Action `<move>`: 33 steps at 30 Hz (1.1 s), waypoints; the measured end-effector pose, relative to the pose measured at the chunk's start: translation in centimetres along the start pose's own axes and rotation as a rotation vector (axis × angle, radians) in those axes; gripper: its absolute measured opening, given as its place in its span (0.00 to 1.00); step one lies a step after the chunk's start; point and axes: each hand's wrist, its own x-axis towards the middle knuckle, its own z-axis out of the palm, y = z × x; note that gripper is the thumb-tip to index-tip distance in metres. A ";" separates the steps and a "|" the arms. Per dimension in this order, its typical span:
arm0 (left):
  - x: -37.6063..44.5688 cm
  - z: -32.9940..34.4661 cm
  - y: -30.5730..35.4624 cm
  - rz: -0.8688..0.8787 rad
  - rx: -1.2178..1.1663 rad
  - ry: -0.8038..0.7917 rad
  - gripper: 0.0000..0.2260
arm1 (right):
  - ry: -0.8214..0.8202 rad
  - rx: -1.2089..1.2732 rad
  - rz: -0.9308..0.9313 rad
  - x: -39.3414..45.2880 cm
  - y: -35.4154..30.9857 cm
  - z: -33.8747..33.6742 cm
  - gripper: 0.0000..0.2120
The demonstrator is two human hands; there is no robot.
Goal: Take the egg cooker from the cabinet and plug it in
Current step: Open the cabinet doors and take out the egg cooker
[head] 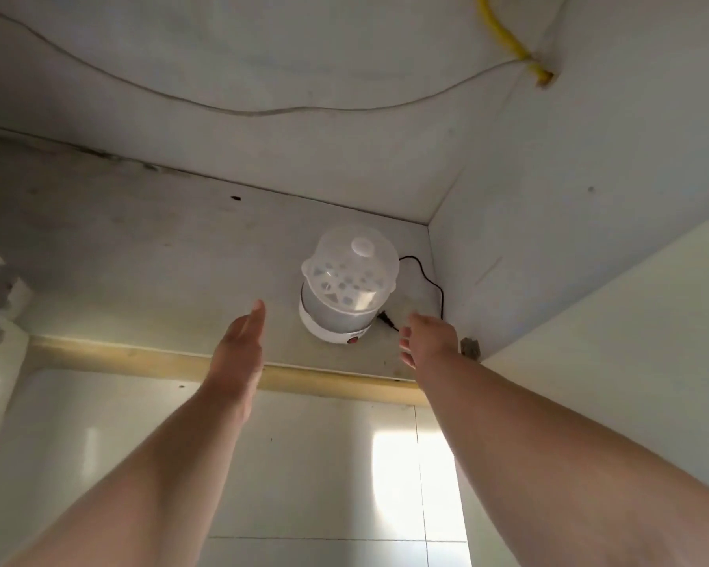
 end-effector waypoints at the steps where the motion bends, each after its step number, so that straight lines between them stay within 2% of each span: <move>1: 0.0 -0.5 -0.3 0.000 -0.003 0.010 0.35 | -0.009 -0.095 -0.052 0.4 0.3 0.2 0.13; 3: 0.0 -0.9 -0.8 -0.001 -0.021 0.023 0.29 | -0.002 -0.389 -0.187 1.1 0.6 0.6 0.11; 5: 0.2 -0.7 -1.5 -0.006 -0.073 0.052 0.26 | -0.007 -0.617 -0.313 1.4 0.6 1.5 0.15; 7: 0.4 -0.3 -2.1 -0.045 -0.154 0.093 0.26 | -0.020 -0.735 -0.370 2.0 0.7 2.6 0.18; 11: 0.4 0.5 -3.3 -0.078 -0.240 0.160 0.21 | 0.071 -1.007 -0.415 4.2 1.3 3.8 0.20; 15: -0.2 1.2 -4.3 -0.034 -0.257 0.236 0.16 | 0.093 -1.104 -0.381 6.4 1.4 4.1 0.20; 21: -0.2 2.7 -4.4 0.014 -0.227 0.237 0.16 | 0.190 -1.165 -0.426 8.2 2.2 3.7 0.14; 24: 0.2 3.2 -4.2 0.036 -0.220 0.225 0.14 | 0.276 -0.962 -0.531 8.5 2.4 3.3 0.14; 27: 0.5 3.7 -3.5 0.013 -0.246 0.240 0.14 | 0.310 -0.461 -0.535 7.8 1.9 3.1 0.13; 30: 1.4 4.0 -2.6 -0.065 -0.296 0.245 0.17 | 0.211 0.253 -0.294 6.3 1.0 3.2 0.10; 31: 1.8 4.2 -2.3 -0.081 -0.306 0.220 0.20 | 0.161 0.403 -0.200 5.6 0.7 3.2 0.09; 33: 2.9 4.2 -1.3 -0.119 -0.297 0.161 0.27 | 0.035 0.541 -0.054 4.5 0.0 3.3 0.14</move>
